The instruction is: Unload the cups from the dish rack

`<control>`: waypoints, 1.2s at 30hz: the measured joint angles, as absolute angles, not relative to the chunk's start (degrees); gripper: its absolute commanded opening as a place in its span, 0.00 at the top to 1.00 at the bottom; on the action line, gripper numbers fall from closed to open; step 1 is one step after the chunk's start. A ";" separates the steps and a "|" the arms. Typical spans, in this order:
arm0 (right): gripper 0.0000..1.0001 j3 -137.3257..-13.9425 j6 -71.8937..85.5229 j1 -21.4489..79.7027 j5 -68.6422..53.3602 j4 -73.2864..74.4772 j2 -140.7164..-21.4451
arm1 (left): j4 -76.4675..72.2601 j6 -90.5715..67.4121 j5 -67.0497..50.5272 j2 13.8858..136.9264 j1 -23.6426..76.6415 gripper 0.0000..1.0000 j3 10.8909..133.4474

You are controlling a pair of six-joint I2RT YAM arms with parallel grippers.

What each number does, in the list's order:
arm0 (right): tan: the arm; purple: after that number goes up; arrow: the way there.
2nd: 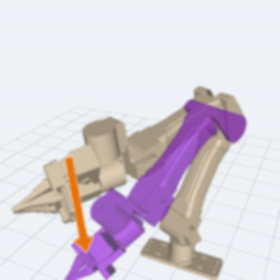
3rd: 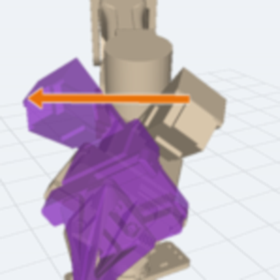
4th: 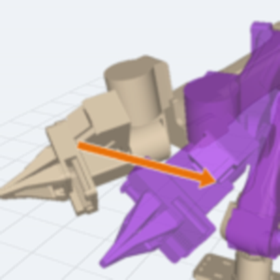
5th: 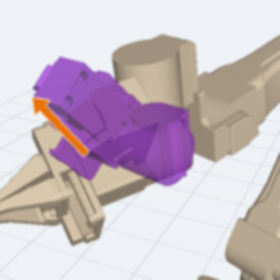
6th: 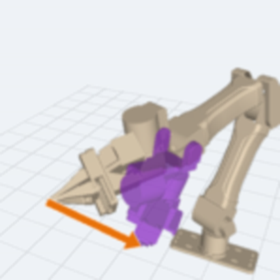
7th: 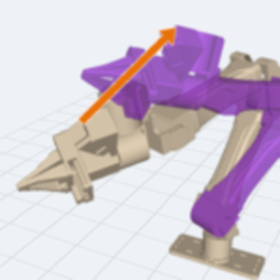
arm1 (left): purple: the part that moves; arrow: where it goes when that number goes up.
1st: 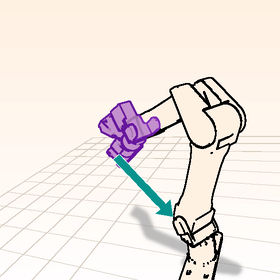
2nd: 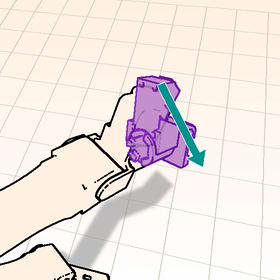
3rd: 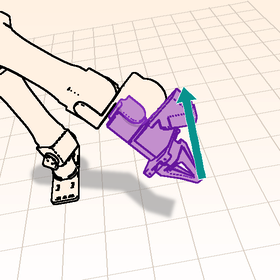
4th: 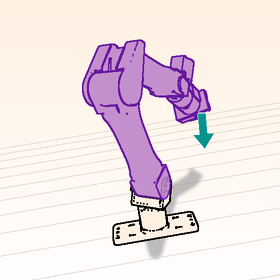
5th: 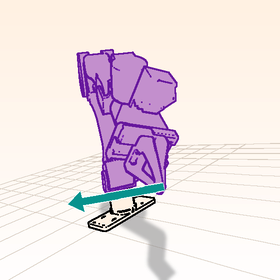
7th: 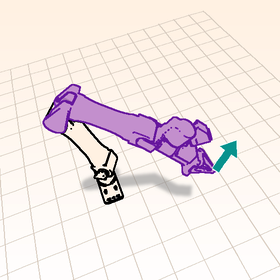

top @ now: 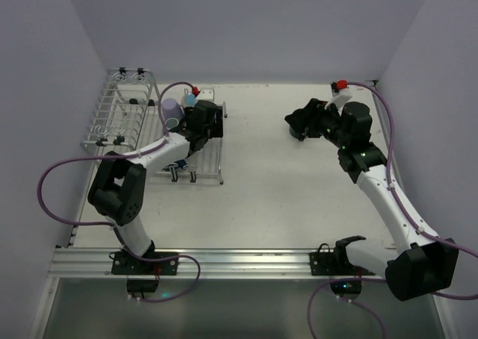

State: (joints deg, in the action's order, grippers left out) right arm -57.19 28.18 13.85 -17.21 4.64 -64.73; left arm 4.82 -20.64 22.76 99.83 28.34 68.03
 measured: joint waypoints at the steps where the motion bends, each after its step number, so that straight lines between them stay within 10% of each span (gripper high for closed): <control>1: 0.40 -57.19 28.25 13.87 -17.41 4.64 -64.73 | 4.75 -20.51 22.76 99.83 28.27 0.51 68.05; 9: 0.32 -57.19 29.47 14.87 -18.76 4.45 -64.73 | 5.26 -20.38 22.52 96.53 28.14 0.76 67.05; 36: 0.36 -48.07 52.47 25.47 -35.77 -31.59 -71.18 | -19.64 -44.62 -15.38 62.24 28.14 0.85 47.79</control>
